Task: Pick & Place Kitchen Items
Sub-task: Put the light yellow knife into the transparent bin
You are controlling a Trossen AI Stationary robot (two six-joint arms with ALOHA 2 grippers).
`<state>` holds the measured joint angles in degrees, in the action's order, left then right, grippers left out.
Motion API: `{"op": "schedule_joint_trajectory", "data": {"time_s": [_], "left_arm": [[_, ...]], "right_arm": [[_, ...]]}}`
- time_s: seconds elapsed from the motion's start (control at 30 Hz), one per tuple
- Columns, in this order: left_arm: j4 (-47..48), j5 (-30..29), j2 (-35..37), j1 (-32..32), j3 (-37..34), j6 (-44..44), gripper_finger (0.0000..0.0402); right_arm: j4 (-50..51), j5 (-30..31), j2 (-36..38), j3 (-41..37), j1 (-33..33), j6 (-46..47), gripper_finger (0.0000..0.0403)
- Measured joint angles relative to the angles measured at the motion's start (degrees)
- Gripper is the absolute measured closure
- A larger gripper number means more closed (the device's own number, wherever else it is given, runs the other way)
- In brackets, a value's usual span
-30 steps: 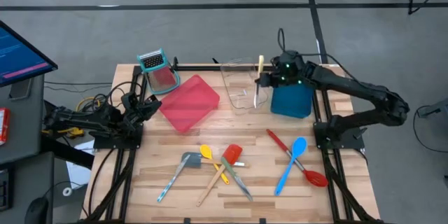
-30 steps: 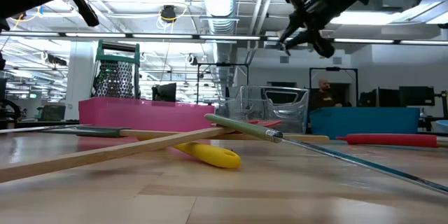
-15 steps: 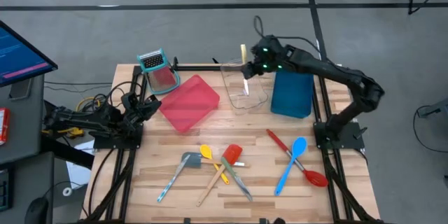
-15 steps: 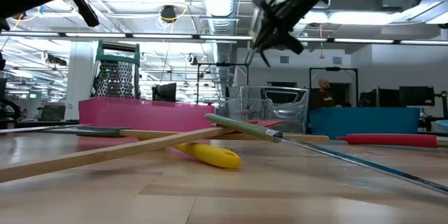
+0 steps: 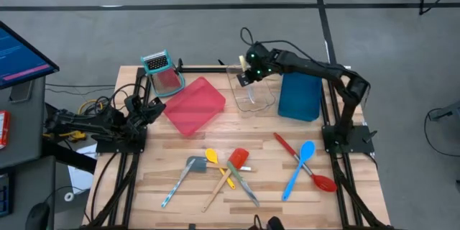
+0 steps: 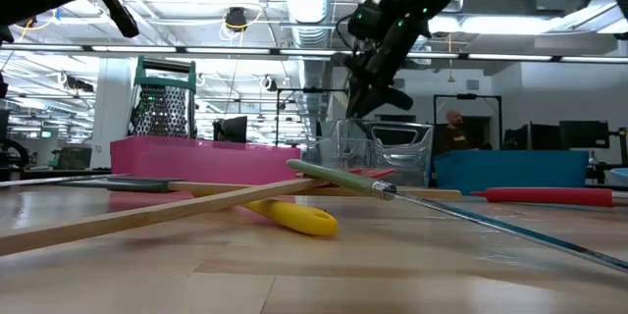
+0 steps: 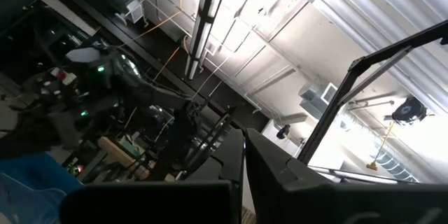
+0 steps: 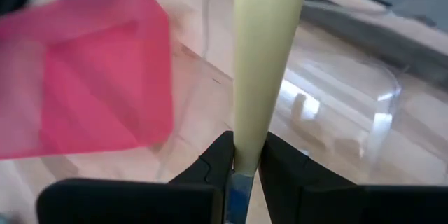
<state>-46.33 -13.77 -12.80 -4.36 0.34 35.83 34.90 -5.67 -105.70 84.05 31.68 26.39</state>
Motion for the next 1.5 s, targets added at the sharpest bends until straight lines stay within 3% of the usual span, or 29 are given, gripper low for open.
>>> {"op": "schedule_joint_trajectory", "data": {"time_s": [0.43, 0.63, 1.0, 1.5], "left_arm": [[0.01, -0.08, -0.02, -0.01, 0.01, -0.02, 0.0399], [0.02, -0.23, -0.02, -0.02, -0.01, -0.02, 0.0399], [0.02, -0.14, -0.02, -0.02, 0.0, -0.04, 0.0399], [0.0, -0.02, -0.02, 0.0, -0.01, -0.04, 0.0399]], "right_arm": [[2.0, 3.45, -3.53, -0.04, -0.39, -2.0, 0.0345], [1.45, 10.08, -3.44, 0.0, -1.94, -4.48, 0.0345], [-0.09, 16.08, -5.81, 0.04, -5.71, -8.28, 0.0345], [-0.88, 16.72, -6.19, 0.0, -6.0, -6.94, 0.0345]]}}
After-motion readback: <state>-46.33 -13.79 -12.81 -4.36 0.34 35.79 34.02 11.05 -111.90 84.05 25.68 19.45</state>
